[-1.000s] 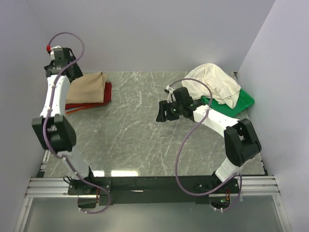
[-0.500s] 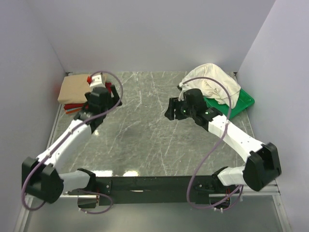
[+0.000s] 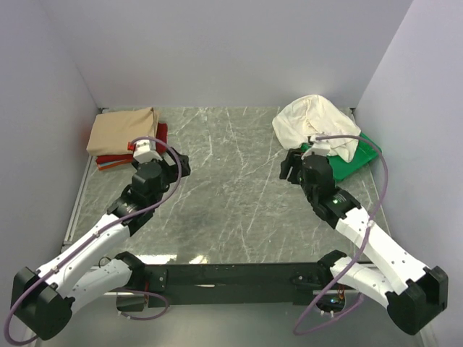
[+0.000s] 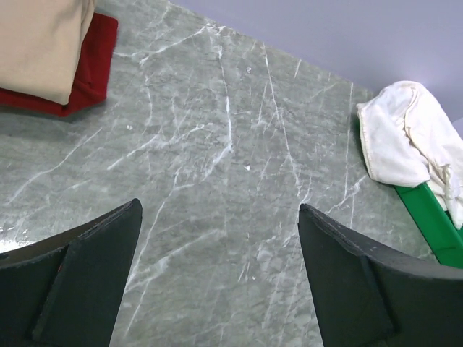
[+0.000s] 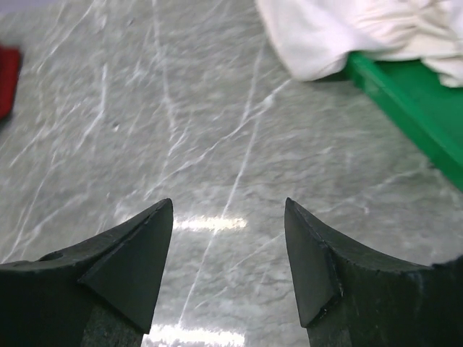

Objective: Fold and stack the t-shirts
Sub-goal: Reset both grippers

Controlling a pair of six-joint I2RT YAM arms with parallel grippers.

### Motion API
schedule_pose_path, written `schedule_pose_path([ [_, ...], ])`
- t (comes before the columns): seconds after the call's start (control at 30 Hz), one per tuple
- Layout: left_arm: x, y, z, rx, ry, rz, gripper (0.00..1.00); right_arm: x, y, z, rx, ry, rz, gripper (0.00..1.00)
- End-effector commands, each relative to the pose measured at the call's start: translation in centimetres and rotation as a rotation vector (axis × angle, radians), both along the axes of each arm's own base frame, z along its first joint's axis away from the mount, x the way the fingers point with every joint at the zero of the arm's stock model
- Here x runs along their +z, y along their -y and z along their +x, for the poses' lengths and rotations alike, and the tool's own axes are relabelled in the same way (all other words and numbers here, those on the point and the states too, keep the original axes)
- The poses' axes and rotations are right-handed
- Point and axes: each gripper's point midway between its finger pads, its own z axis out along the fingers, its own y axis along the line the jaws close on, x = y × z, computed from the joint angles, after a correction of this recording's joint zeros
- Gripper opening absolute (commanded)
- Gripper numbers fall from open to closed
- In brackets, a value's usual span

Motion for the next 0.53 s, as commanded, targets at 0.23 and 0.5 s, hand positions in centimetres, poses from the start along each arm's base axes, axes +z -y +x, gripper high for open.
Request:
schedule_pose_path([
  [0.23,2.0,0.2,-1.3,-0.031,0.101,-0.104,0.95,2.9,3.9,0.2,-0.235,0.209,0.095,0.7],
  [0.5,2.2,0.1,-1.2,-0.029,0.081,-0.086,0.97,2.2,4.0,0.6,-0.249,0.185,0.066,0.7],
])
